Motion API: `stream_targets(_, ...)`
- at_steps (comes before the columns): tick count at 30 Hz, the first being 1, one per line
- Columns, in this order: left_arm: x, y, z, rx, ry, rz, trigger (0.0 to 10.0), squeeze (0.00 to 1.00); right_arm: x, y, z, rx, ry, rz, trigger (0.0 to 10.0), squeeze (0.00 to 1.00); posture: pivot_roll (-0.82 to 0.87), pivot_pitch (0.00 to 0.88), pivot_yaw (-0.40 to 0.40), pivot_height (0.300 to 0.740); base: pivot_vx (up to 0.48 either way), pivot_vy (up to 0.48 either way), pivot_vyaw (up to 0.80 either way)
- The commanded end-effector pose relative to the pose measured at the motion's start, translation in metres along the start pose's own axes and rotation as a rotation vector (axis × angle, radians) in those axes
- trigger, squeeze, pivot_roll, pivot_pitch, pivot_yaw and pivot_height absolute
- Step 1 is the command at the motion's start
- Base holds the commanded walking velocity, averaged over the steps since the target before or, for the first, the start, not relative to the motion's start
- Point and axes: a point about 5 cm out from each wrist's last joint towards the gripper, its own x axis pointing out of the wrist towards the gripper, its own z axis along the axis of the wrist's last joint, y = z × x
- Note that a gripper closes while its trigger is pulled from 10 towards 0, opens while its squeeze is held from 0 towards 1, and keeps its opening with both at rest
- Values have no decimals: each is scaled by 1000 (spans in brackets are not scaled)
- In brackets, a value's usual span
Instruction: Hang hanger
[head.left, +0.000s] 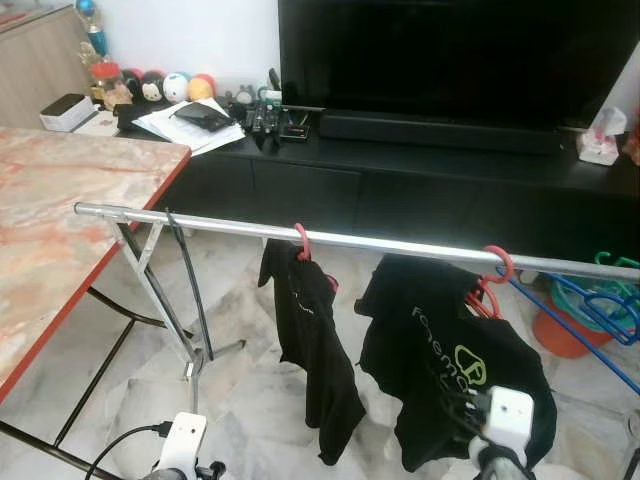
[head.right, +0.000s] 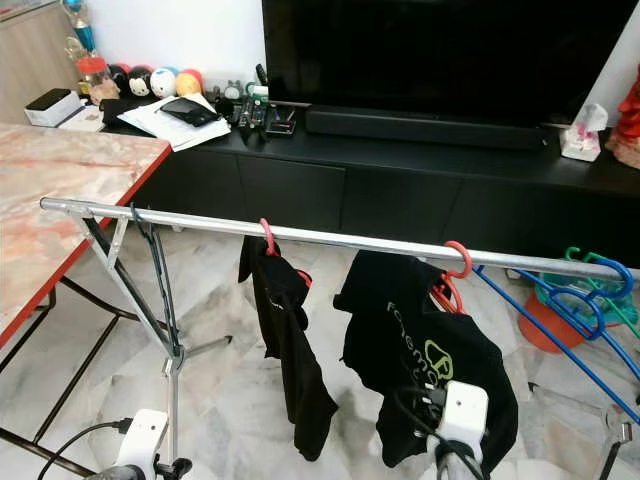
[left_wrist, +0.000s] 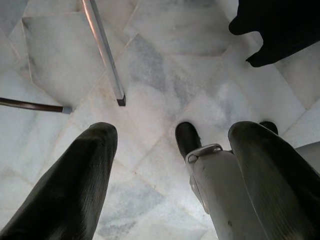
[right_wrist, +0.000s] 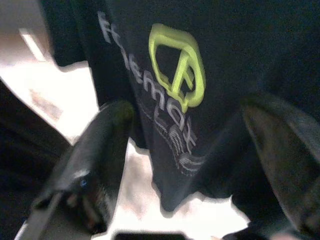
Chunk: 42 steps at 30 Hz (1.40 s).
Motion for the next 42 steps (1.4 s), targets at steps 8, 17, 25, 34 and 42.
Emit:
stream_targets(8,0,3,0,7,5,9,10000,0,-17,-2,55,-50,-205,-13,10000,0,-175,0,-21,740,0,0,0)
stream_targets(17,0,3,1,6,6,5,10000,0,8,-2,107,-27,-256,-33,10000,0,-173,0,-17,740,0,0,0)
stream_targets(25,0,3,1,-8,5,4,10000,0,35,6,117,-43,-133,41,10000,0,-168,0,-13,740,0,0,0)
stream_targets(34,0,3,2,-11,6,-5,10000,0,51,-6,127,-12,-68,13,10000,0,-167,0,-6,740,0,0,0)
stream_targets(42,0,2,1,-13,7,-13,10000,0,60,-3,122,0,33,68,10000,0,-165,0,-6,740,0,0,0)
